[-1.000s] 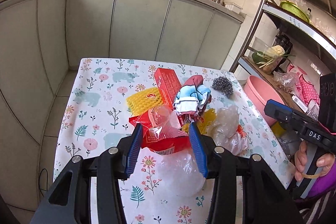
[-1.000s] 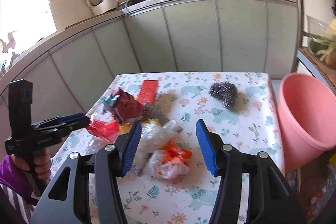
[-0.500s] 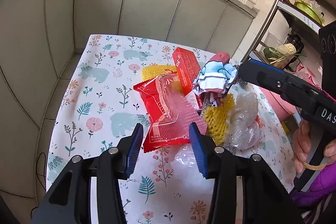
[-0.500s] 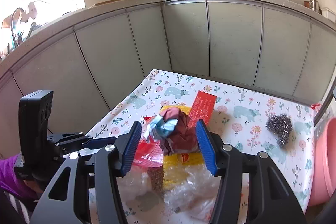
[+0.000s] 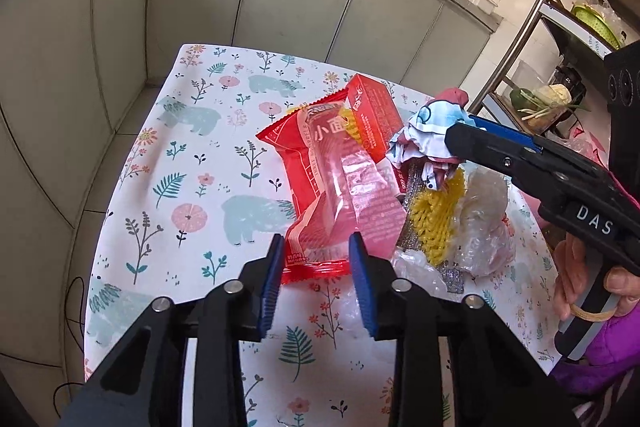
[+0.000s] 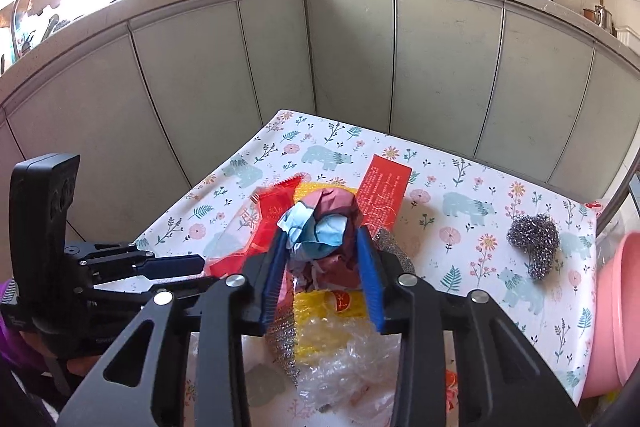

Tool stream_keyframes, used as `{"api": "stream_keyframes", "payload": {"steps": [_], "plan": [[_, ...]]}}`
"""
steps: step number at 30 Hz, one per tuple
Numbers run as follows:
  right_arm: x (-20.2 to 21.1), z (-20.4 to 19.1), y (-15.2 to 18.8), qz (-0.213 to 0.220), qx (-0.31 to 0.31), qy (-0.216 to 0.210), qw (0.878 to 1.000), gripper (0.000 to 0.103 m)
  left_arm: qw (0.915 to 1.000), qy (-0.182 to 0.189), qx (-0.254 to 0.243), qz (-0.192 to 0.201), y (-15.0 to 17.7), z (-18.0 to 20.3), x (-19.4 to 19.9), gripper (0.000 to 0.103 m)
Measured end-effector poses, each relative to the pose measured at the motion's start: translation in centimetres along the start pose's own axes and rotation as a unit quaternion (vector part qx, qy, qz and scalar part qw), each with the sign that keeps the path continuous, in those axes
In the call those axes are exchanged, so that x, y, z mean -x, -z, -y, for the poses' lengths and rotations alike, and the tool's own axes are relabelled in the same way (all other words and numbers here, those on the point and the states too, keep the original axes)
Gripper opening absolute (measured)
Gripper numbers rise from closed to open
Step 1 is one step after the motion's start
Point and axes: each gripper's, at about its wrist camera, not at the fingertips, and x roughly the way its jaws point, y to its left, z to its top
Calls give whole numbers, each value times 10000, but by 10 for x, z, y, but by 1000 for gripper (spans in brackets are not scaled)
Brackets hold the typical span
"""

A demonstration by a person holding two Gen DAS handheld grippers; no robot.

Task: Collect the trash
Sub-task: 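Carry the red bag and wrapper over the pink bucket with both grippers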

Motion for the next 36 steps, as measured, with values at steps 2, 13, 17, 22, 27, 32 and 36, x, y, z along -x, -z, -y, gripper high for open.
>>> {"api": "stream_keyframes", "payload": {"steps": [2,13,17,22,27,32,36], "plan": [[6,2,2,77,-62,-12,10000,34,10000,17,-50,43,0,1,2,10],[49,18,3,697,-419,-159,9966,33,9979,-34,-332,562,-6,16,33,0],[65,22,2,948,-471,-153,9943,33,9965,-38,-351,760,-12,19,46,0],[84,31,3,1205,-545,-67,9912,33,9942,-5,-395,1005,-21,28,62,0],[105,43,7,1486,-614,105,9869,33,9913,124,-470,1219,-34,45,71,0],[126,58,14,1755,-717,371,9812,33,9881,358,-549,1393,-51,70,72,0],[146,80,23,1969,-952,650,9736,33,9852,584,-635,1480,-63,95,68,0]]}}
